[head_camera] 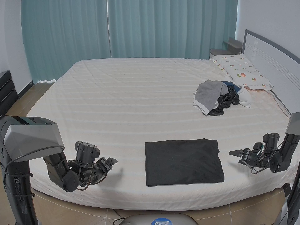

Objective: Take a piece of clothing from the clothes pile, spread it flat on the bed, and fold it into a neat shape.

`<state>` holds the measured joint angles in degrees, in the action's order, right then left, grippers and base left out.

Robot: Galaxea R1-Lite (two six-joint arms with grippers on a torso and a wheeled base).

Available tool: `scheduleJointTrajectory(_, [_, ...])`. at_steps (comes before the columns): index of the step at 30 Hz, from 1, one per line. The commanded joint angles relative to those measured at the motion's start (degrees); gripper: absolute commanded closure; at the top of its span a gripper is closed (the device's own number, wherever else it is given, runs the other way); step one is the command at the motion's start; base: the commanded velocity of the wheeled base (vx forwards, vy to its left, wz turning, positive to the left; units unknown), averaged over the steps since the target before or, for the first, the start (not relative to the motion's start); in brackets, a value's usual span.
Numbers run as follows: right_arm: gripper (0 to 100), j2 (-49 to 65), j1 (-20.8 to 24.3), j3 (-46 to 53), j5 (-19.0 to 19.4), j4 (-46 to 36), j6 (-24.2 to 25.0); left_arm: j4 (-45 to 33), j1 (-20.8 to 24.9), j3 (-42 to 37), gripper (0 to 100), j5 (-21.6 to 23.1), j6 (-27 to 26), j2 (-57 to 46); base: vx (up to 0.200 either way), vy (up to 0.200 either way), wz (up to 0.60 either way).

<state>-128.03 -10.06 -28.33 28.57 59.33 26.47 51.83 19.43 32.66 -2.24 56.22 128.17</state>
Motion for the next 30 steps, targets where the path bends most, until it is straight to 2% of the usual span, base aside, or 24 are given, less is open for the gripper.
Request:
scheduleJointTrajectory(1, [0,-0.4,0.0,-1.4,-0.1,0.0,1.3,-0.1,0.5,0.3,0,0.0,0.0,0.1,0.0,-0.2,0.0])
scheduleJointTrajectory(10, [0,-1.5,0.3,-1.9,0.2,0.6,2.1,-0.1,0.6,1.3,0,-0.3,0.0,0.1,0.0,-0.2,0.0])
scheduleJointTrajectory(19, [0,-2.1,0.2,-3.3,0.0,0.7,5.3,-0.4,0.6,2.1,0,-0.9,-0.8,0.2,0.0,0.0,0.0])
scheduleJointTrajectory(30, [0,-2.3,0.7,-3.2,0.1,0.7,5.4,0.9,1.0,10.6,0,-1.9,-9.5,9.0,0.0,0.0,0.0])
